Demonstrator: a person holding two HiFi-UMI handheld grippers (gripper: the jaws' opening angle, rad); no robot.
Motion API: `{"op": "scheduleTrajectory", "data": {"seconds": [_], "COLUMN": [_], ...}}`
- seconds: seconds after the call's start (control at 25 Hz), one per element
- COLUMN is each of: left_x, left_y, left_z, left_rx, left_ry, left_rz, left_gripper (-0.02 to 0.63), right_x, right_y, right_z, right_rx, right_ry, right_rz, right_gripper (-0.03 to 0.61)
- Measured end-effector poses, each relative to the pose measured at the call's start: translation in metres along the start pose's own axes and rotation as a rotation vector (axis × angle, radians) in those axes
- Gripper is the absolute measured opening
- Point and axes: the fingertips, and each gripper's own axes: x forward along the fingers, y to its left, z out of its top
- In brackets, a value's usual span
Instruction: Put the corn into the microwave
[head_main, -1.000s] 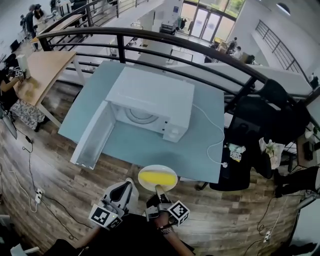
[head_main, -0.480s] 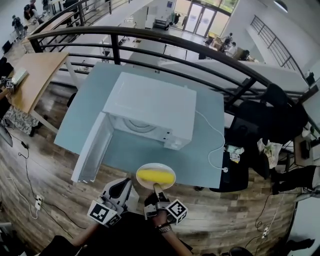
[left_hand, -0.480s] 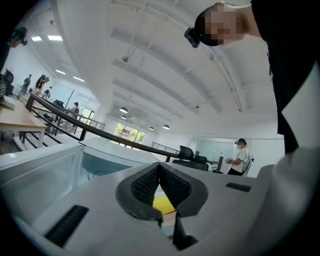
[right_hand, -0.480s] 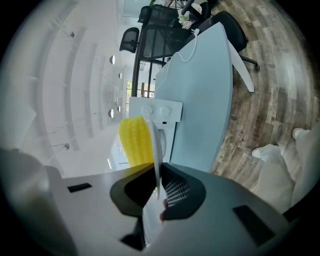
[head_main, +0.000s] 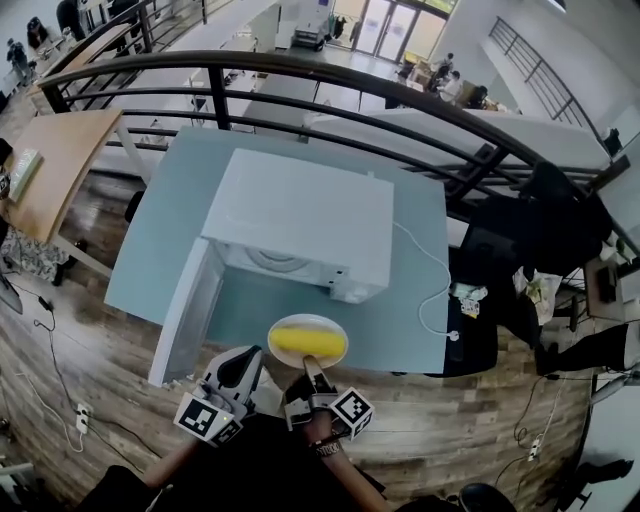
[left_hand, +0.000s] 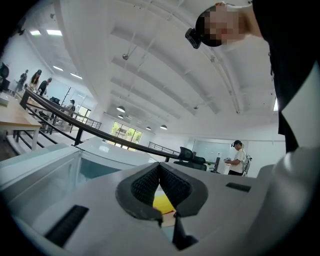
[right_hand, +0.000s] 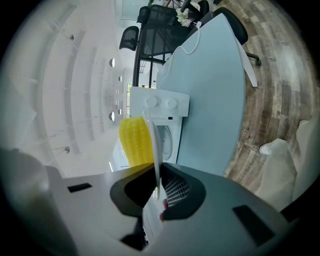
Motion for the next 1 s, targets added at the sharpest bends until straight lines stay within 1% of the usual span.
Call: {"op": "scheduleTrajectory", "data": {"seconds": [0.12, 0.28, 0.6, 0.8, 0.88, 1.0], "left_x": [0.008, 0.013, 0.017, 0.014, 0.014, 0.015], "left_y": [0.009, 0.02, 0.034, 0.045, 0.046, 0.051], "left_z": [0.012, 0.011, 0.016, 0.016, 0.018, 0.017], "left_rx": [0.019, 0.023, 0.024, 0.06, 0.044, 0.023], "left_ry": [-0.049, -0.015, -0.02, -0.028, -0.035, -0.029], "left_rz": [-0.032, -0.034, -0.026, -0.036, -0.033, -0.004], "left_gripper": [0.003, 0.003, 0.003, 0.003, 0.003, 0.003], "right_x": [0.012, 0.022, 0.037, 0.044, 0.048, 0.054], "right_y": [0.003, 0.001, 0.003, 0.004, -0.001, -0.007], "right_z": [-0.001, -0.007, -0.017, -0.022, -0.021, -0.02], "right_rx": [0.008, 0.02, 0.035, 0.043, 0.054, 0.071], "right_ry": [-0.014, -0.016, -0.002, 0.005, 0.005, 0.003], "right_rz": [0.01, 0.017, 0.014, 0.01, 0.006, -0.009], "right_gripper": [0.023, 0.024, 0.024, 0.024, 0.024, 0.025]}}
